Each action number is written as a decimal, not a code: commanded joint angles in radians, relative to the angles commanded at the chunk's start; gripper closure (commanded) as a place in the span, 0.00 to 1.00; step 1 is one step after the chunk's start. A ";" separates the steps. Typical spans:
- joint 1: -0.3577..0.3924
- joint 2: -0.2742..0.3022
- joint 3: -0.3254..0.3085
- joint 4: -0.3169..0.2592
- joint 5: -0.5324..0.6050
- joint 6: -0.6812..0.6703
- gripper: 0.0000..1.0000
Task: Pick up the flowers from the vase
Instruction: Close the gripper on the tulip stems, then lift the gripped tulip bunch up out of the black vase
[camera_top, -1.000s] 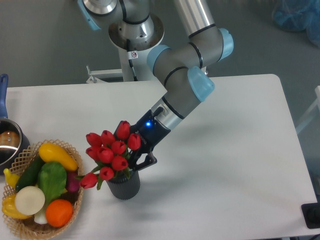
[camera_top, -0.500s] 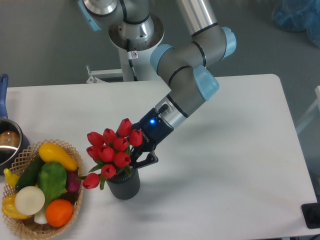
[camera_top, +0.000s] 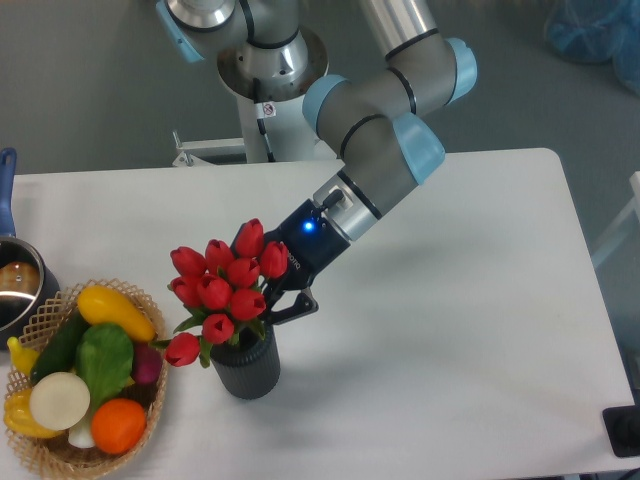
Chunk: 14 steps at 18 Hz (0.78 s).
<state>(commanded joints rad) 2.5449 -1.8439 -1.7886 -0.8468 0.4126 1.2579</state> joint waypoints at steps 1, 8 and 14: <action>0.002 0.006 -0.002 0.000 0.000 0.000 0.54; 0.014 0.046 -0.012 -0.003 0.000 -0.034 0.54; 0.023 0.072 -0.005 -0.006 -0.034 -0.073 0.54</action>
<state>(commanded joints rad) 2.5679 -1.7718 -1.7933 -0.8529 0.3790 1.1845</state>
